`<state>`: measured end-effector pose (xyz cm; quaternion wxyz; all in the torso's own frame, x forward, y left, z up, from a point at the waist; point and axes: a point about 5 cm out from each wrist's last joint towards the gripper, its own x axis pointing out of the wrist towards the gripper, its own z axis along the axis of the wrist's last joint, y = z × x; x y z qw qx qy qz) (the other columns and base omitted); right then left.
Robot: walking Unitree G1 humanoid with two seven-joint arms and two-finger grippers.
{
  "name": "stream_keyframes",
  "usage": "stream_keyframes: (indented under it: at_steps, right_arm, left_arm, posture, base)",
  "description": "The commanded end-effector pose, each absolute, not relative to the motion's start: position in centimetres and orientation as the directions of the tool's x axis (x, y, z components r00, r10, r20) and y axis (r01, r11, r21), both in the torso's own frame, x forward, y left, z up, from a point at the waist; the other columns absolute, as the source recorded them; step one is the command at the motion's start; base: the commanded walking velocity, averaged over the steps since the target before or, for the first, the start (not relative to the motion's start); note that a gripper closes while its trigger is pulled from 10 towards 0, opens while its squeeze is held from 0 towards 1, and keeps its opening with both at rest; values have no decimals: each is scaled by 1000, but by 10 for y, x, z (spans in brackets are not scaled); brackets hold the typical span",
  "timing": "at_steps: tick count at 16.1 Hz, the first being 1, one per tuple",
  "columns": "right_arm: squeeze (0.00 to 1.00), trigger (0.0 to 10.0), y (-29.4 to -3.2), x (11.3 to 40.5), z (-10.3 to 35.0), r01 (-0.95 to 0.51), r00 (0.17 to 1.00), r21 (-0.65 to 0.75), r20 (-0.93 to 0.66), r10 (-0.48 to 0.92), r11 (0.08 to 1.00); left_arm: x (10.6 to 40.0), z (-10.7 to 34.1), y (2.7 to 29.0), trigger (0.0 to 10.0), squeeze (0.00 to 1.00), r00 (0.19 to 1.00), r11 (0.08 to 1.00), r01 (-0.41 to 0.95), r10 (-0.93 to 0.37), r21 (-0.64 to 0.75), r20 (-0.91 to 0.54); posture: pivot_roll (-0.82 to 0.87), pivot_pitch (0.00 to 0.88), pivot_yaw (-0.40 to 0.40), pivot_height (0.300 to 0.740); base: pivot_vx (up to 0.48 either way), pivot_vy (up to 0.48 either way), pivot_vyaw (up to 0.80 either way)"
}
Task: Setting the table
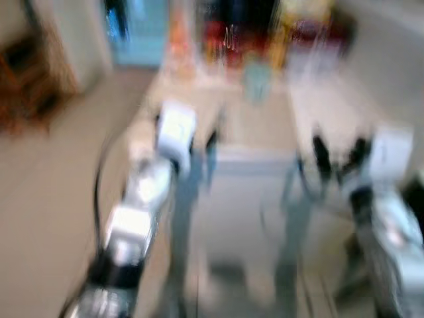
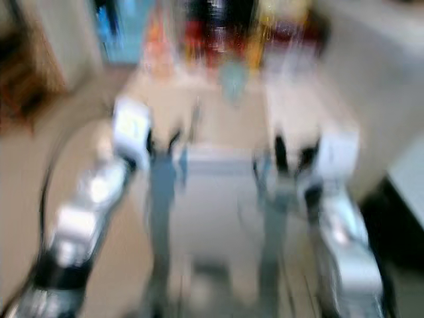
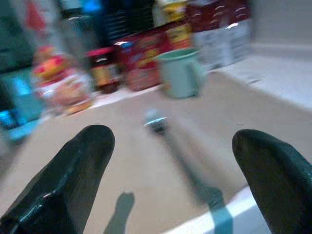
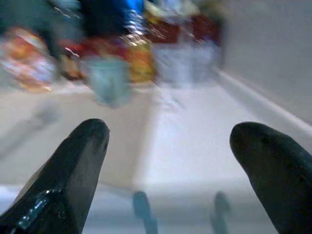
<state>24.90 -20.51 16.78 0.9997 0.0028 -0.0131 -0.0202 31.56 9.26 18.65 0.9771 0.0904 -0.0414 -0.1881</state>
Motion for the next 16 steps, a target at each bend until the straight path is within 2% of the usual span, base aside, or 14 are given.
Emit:
stream_keyframes:
  at_steps: [1, 4, 6, 13, 16]
  right_arm:
    - [0, 10000, -197, 253, 178, -1, 999, 2, 50, 1, 1000]
    - [0, 10000, -184, 253, 180, -115, 993, -12, 20, 115, 993]
    - [0, 10000, -178, 252, 176, -138, 990, -16, 5, 138, 990]
    - [0, 10000, -166, 256, 172, -212, 977, 4, -30, 212, 977]
    - [0, 10000, -167, 254, 171, -207, 977, 18, -44, 207, 978]
  left_arm:
    - [321, 191, 96, 10000, 0, 936, 922, 331, -348, 203, 57]
    - [326, 200, 109, 10000, 0, 959, 943, 241, -267, 228, 93]
    - [321, 201, 115, 10000, 0, 959, 950, 236, -262, 204, 111]
    - [317, 202, 120, 10000, 0, 962, 956, 221, -246, 193, 118]
    - [316, 201, 118, 10000, 0, 960, 955, 230, -254, 188, 115]
  posture:
    - [-32, 24, -4, 740]
    - [-23, 17, -11, 740]
    - [0, 14, -31, 740]
    - [18, 9, -48, 740]
    - [11, 13, -40, 740]
  base:
    - [0, 0, 0]
    - [0, 0, -185]
    - [0, 0, 0]
    - [378, 0, 0]
    - [415, 0, -788]
